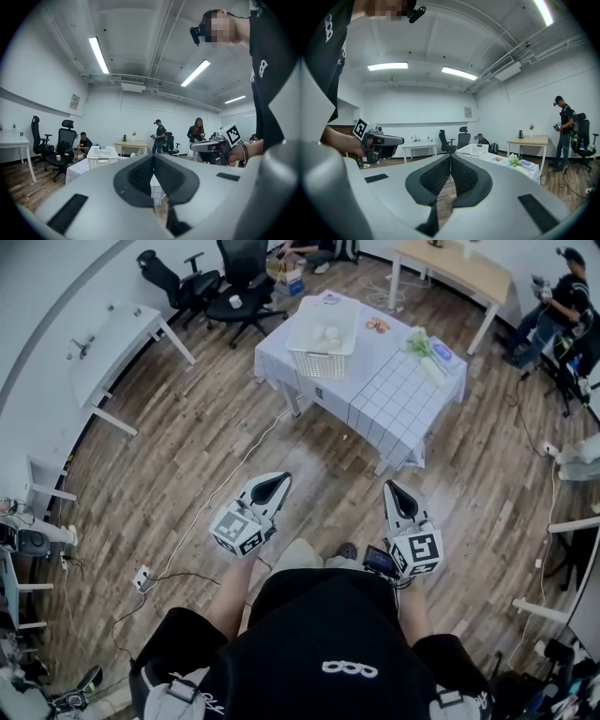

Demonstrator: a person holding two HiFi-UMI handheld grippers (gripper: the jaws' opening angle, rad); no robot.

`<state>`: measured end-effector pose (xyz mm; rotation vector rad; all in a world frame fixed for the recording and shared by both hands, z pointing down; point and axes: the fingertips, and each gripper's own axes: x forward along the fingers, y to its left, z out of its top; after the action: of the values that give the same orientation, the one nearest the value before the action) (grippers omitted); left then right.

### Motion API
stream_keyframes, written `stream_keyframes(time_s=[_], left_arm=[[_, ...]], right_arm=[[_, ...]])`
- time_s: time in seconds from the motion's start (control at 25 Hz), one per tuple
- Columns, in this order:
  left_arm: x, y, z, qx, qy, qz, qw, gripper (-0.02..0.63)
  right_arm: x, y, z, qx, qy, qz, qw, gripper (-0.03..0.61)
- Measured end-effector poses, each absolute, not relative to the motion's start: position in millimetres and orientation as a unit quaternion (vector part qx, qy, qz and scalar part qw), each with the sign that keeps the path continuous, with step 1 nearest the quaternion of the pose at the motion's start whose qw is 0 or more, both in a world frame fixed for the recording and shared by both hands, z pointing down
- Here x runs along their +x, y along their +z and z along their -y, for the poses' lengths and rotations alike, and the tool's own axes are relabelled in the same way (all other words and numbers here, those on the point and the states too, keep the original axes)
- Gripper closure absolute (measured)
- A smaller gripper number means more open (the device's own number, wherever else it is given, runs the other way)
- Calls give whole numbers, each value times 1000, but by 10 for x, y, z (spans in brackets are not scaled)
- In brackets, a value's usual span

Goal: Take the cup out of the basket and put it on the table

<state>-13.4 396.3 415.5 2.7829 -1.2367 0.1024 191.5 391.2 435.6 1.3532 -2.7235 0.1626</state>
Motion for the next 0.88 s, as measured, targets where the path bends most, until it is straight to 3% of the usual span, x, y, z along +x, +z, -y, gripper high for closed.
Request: stream_keyframes(time_s=[0.56, 0.88], left_arm=[[-8, 4291, -2640, 932, 7, 357, 63, 606], [-297, 4298, -1495, 940, -4, 333, 69, 606]], right_arm=[[1813, 4444, -2825, 465, 56, 880, 83, 555], [1457, 4359, -1713, 480, 51, 870, 98, 555]])
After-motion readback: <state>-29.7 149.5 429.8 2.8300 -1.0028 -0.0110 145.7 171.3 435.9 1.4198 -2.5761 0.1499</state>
